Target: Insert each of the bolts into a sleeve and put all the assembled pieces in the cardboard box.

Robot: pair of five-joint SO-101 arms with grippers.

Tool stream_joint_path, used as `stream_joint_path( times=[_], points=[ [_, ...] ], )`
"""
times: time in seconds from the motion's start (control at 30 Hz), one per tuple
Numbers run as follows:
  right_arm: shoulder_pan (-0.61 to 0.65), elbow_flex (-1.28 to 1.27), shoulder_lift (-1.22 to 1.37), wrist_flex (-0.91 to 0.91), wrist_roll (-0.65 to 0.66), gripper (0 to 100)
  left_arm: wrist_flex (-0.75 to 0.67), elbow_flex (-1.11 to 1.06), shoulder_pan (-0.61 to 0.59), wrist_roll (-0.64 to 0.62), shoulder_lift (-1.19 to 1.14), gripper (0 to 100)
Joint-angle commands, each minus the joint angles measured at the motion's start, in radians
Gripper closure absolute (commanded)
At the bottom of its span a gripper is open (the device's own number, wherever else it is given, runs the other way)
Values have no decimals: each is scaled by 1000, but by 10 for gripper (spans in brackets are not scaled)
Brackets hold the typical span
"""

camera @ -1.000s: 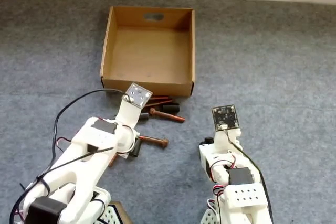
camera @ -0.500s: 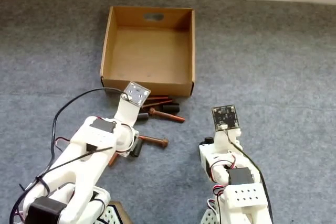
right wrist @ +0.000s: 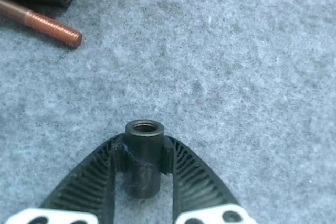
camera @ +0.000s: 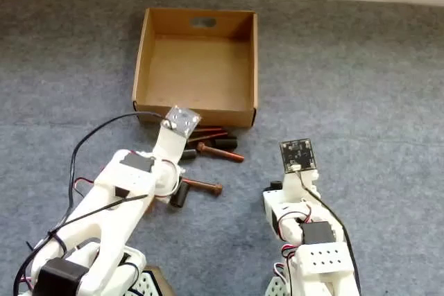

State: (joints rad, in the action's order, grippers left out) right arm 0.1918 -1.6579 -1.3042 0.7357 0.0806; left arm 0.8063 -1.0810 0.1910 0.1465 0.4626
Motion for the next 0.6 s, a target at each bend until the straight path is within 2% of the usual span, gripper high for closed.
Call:
stream_joint_path(
  times=[0.0, 0.13, 0.37, 0.57],
  points=[
    [-2, 16, -4, 24, 9, 993, 14, 65, -12, 3, 5, 993],
    [-2, 67, -4, 56, 5, 993, 14, 62, -10, 3, 67, 993],
    [10, 197, -4, 91, -54, 993, 38, 36, -8, 3, 378, 993],
    [73, 231, -4, 88, -31, 993, -60, -19, -19, 5, 512, 993]
  ],
)
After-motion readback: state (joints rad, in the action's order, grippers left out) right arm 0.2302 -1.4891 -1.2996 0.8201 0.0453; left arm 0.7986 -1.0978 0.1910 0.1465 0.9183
